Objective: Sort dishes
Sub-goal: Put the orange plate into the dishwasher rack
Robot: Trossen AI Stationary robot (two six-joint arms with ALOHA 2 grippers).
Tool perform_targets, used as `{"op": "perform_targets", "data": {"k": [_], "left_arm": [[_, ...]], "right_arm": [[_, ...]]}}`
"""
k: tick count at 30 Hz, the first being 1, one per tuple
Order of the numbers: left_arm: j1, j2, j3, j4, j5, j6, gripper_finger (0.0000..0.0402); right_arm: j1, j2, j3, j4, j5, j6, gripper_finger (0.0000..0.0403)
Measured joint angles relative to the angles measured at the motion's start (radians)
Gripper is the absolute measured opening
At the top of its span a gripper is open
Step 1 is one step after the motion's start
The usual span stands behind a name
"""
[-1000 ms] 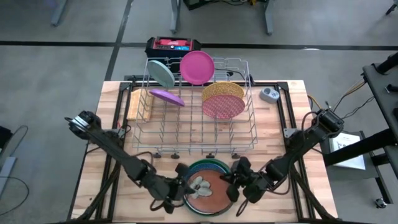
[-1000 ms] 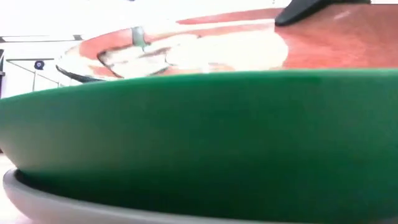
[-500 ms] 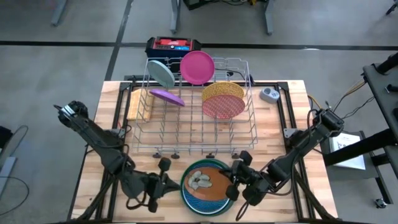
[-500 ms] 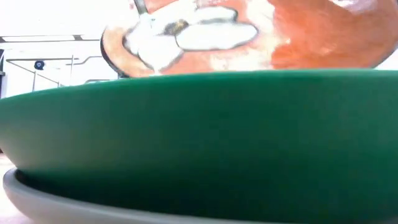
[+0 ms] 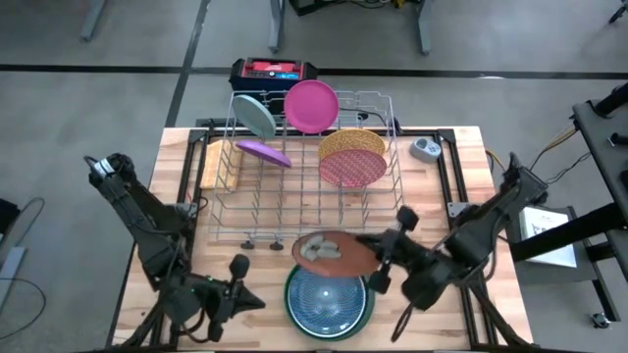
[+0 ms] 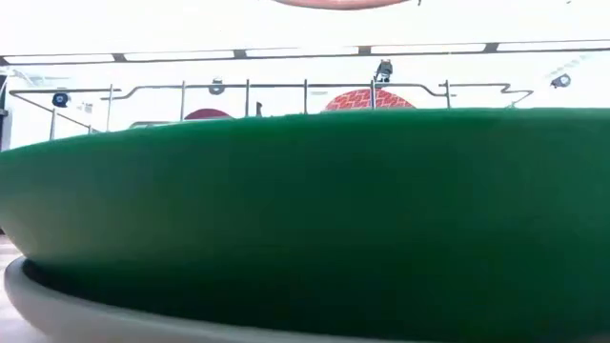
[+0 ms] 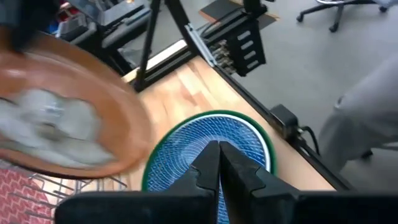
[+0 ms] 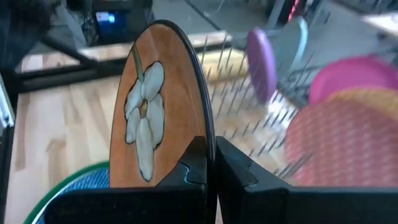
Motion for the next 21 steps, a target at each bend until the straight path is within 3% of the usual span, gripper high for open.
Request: {"op": "perform_targets", "data": {"k": [7, 11, 17, 21], "left_arm": [[-0.045, 0.000, 0.000, -0.037, -0.032, 0.000, 0.0000], [-0.048, 0.000, 0.000, -0.048, -0.053, 0.000, 0.0000], [-0.048, -0.001, -0.001, -0.064, -0.053, -0.002, 0.0000], [-0.048, -0.001, -0.001, -0.080, -0.054, -0.007, 0.0000]], "right_arm": [[-0.049, -0.106, 0.007, -0.007, 0.107, -0.263, 0.0000], [-0.112, -0.131, 0.004, -0.031, 0.115, -0.388, 0.0000], [-0.200, -0.142, 0.003, -0.038, 0.068, -0.670, 0.0000], [-0.255, -0.143, 0.003, -0.047, -0.019, -0.803, 0.0000]]}}
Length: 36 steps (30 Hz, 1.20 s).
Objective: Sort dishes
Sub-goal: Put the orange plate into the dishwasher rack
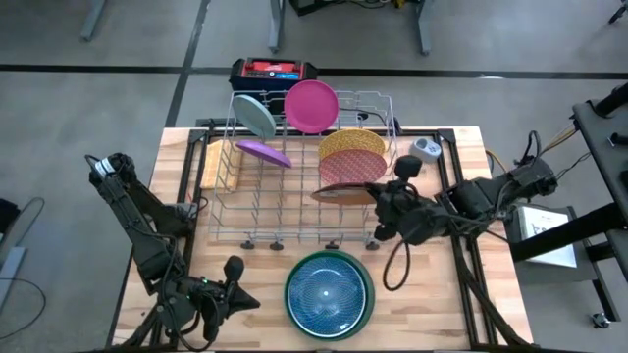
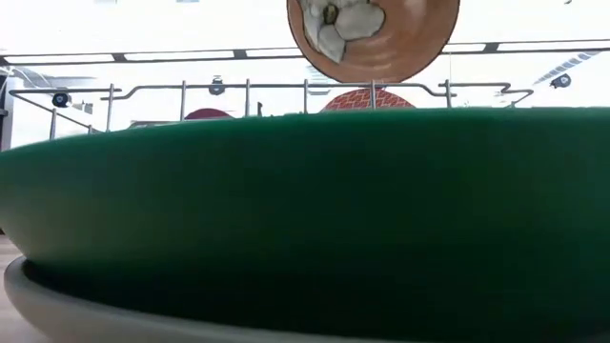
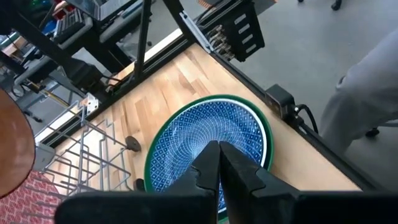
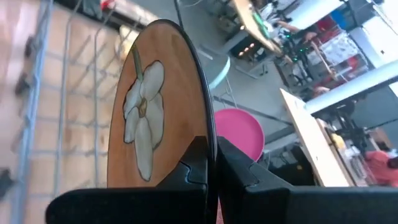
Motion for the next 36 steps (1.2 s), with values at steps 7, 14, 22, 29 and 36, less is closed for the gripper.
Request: {"op": "perform_targets", "data": {"k": [7, 14, 22, 29, 36], "left_arm": [[0.000, 0.000, 0.000, -0.016, -0.057, 0.005, 0.0000], [0.014, 0.000, -0.016, -0.016, -0.126, 0.008, 0.0000], [0.031, 0.000, -0.040, -0.016, -0.131, 0.014, 0.0000], [0.038, 0.000, -0.040, -0.017, -0.131, 0.014, 0.0000], [0.038, 0.000, -0.040, -0.017, -0.131, 0.014, 0.0000]], "right_arm": [[-0.120, -0.005, -0.001, -0.023, -0.076, -0.089, 0.0000], [-0.226, -0.004, -0.022, -0.020, -0.186, -0.149, 0.0000], [-0.292, -0.004, -0.066, 0.053, -0.268, -0.246, 0.0000], [-0.342, -0.004, -0.077, 0.063, -0.303, -0.293, 0.0000], [-0.365, -0.004, -0.077, 0.068, -0.382, -0.302, 0.0000]]}}
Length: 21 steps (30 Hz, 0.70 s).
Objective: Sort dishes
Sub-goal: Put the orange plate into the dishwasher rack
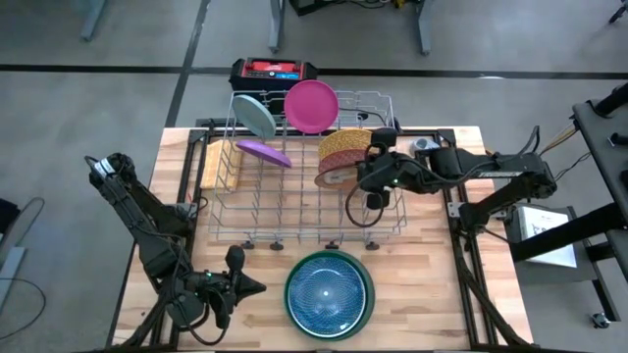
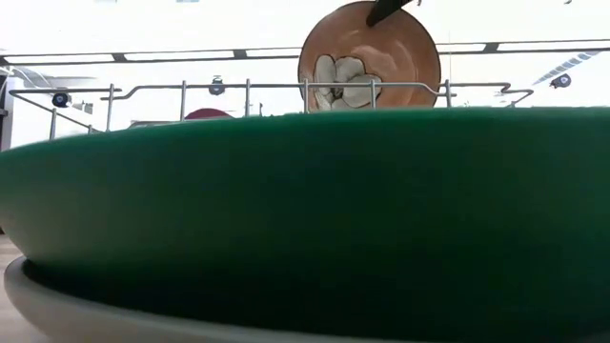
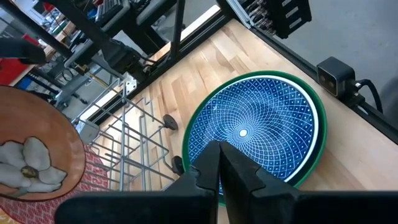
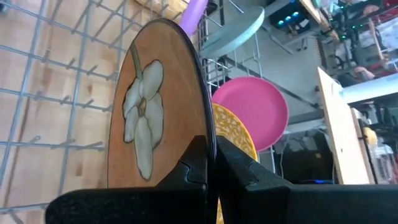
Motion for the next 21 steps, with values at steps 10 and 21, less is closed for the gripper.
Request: {"op": "perform_targets", "data": {"k": [10, 21], "left_arm": [[0.002, 0.000, 0.000, 0.000, 0.000, 0.004, 0.0000], [0.132, 0.028, -0.006, 0.085, -0.026, 0.069, 0.0000]], "right_arm": [[-0.007, 0.002, -0.016, 0.011, -0.002, -0.025, 0.0000], [-0.020, 0.002, -0.118, 0.062, -0.023, -0.013, 0.0000]]}}
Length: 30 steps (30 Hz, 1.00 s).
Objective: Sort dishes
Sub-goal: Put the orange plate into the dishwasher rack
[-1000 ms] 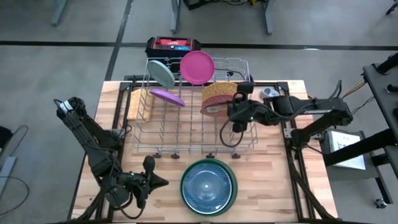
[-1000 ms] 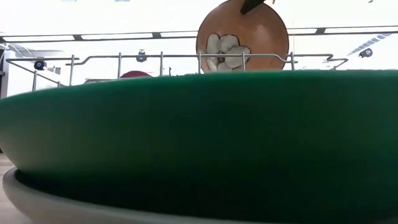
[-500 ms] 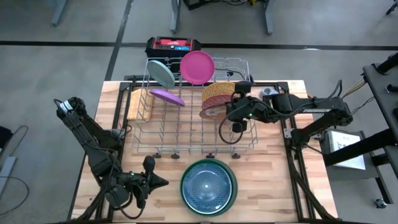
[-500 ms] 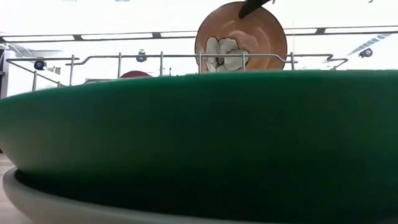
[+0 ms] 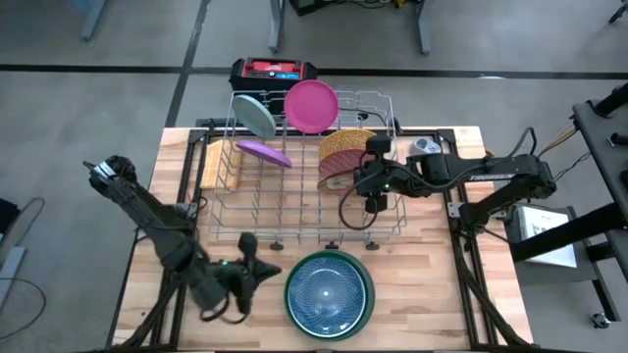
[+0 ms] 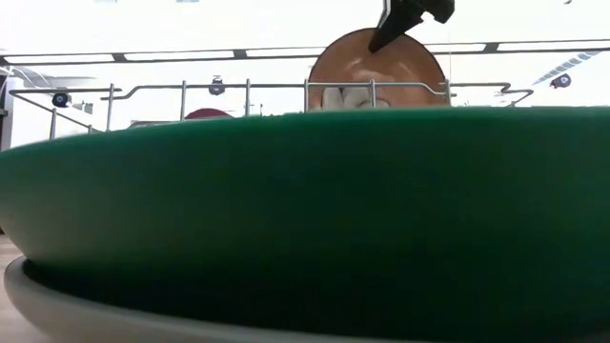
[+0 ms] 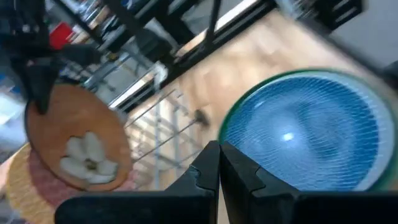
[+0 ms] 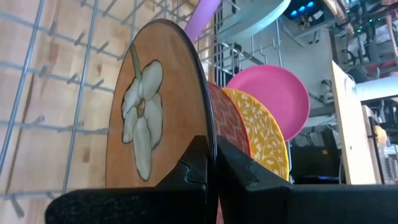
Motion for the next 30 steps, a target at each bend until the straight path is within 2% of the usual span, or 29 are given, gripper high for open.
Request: {"op": "perform_targets", "data": {"k": [5, 9, 18, 30], "left_arm": [[0.098, 0.043, 0.000, 0.083, 0.002, 0.062, 0.0000], [0.148, 0.074, 0.000, 0.064, 0.042, 0.070, 0.0000], [0.198, 0.111, 0.000, 0.075, 0.071, 0.068, 0.0000], [0.200, 0.112, 0.000, 0.075, 0.074, 0.053, 0.0000]], "right_arm": [[0.000, 0.000, -0.023, 0.036, -0.003, -0.010, 0.0000], [0.000, 0.000, -0.030, 0.046, -0.005, -0.002, 0.0000], [0.000, 0.001, -0.053, 0.062, -0.005, 0.005, 0.0000], [0.000, 0.001, -0.118, 0.097, -0.011, 0.019, 0.0000]]}}
